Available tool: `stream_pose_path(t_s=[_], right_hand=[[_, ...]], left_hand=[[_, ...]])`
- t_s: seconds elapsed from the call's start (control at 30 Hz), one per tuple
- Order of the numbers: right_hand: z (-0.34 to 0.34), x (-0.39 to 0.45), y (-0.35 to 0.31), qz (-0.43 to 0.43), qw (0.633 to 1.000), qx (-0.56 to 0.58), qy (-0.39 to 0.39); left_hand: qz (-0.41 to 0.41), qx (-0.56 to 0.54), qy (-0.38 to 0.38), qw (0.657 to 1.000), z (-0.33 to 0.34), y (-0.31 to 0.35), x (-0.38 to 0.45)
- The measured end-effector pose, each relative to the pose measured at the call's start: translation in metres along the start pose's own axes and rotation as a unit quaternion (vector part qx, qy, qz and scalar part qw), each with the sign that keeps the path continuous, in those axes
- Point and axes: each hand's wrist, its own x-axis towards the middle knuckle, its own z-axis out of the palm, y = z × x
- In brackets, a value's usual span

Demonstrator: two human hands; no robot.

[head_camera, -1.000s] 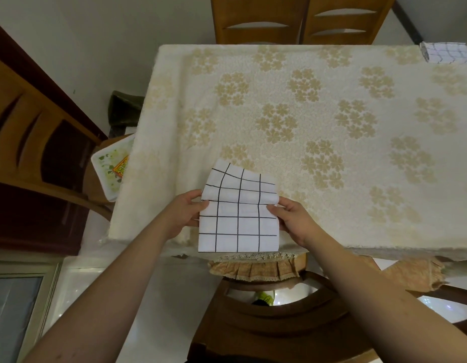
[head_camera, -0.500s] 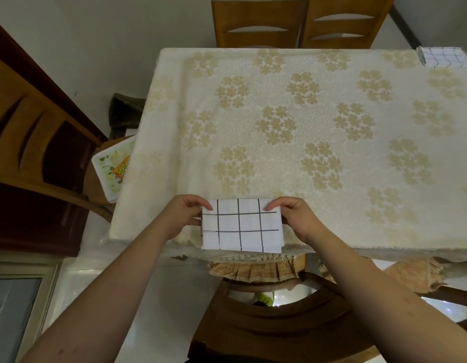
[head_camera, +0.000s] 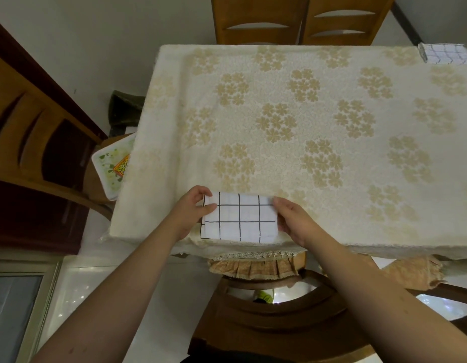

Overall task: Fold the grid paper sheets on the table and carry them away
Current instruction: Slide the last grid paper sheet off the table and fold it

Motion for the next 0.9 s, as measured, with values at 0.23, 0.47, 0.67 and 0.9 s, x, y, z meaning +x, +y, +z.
stream_pose_path(t_s=[0.23, 0.47, 0.67, 0.9], right_hand=[[-0.006, 0.005, 0.001, -0.019, 0.999, -0.007, 0.046], [-0.014, 0.009, -0.007, -0.079, 0.994, -0.047, 0.064], [-0.024, 0.010, -0.009, -0.128, 0.981, -0.126, 0.069], [-0.028, 0.021, 0.007, -0.101, 0.971, -0.197, 0.094]], left_hand=[[-0.003, -0.005, -0.017, 1.000, 0.007, 0.004, 0.004], [0.018, 0.016, 0.007, 1.000, 0.020, 0.004, 0.008], [0.063, 0.073, 0.015, 0.995, 0.022, -0.003, 0.017], [0.039, 0.195, 0.050, 0.979, 0.031, -0.024, 0.031]])
